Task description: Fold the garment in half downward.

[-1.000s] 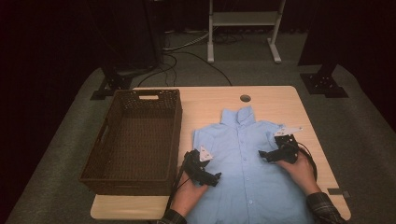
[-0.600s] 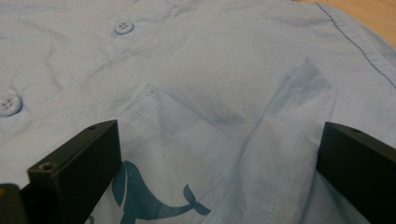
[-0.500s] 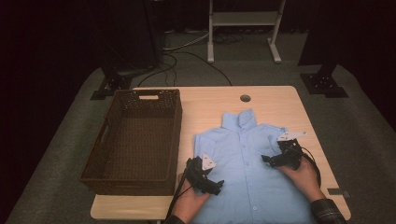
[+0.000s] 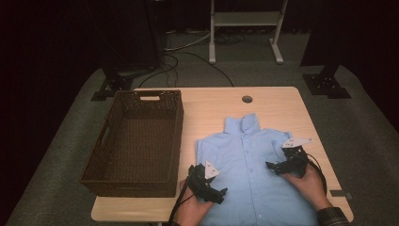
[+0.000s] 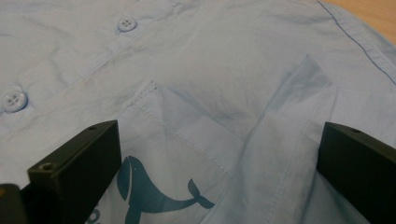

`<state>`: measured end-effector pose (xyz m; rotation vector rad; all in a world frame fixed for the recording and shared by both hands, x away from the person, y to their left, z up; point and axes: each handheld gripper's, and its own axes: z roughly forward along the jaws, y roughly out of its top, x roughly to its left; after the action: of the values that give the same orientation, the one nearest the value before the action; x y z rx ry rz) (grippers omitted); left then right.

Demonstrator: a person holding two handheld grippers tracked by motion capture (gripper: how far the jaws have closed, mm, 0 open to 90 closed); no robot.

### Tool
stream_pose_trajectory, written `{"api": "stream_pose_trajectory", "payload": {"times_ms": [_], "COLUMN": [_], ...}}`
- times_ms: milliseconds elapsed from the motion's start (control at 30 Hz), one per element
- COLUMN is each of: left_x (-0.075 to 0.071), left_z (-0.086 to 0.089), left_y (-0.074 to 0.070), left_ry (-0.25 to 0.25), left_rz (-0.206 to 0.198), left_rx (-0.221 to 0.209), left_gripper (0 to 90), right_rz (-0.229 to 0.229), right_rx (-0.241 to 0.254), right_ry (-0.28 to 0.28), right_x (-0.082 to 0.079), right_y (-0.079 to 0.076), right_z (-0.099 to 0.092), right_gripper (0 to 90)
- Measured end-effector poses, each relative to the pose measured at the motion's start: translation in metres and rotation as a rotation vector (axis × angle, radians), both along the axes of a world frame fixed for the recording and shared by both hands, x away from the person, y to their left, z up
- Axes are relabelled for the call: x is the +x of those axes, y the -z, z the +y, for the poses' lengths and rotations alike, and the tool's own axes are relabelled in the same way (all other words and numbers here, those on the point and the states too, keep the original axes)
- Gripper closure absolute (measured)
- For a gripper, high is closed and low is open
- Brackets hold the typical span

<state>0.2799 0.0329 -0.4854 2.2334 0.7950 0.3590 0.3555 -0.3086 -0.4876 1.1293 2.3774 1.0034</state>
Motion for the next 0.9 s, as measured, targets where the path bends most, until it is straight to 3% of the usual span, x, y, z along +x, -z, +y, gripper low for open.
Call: {"api": "stream_pose_trajectory", "payload": {"times_ms": [167, 433, 900], "left_x": [-0.006, -0.009, -0.008], "left_z": [-0.001, 0.0, 0.0], "left_y": [-0.003, -0.014, -0.019], "left_ry": [0.019, 0.039, 0.072], "left_rz": [-0.01, -0.034, -0.026], "left_rx": [0.013, -0.013, -0.032], "left_gripper": [0.0, 0.0, 0.0], "right_rz": [-0.003, -0.002, -0.001], "right_rx": [0.0, 0.0, -0.001], "right_ry": [-0.006, -0.007, -0.011], "right_x": [-0.005, -0.015, -0.031], "right_y": [0.0, 0.0, 0.0], "right_z": [-0.002, -0.007, -0.016], "right_gripper": [0.0, 0.0, 0.0]}}
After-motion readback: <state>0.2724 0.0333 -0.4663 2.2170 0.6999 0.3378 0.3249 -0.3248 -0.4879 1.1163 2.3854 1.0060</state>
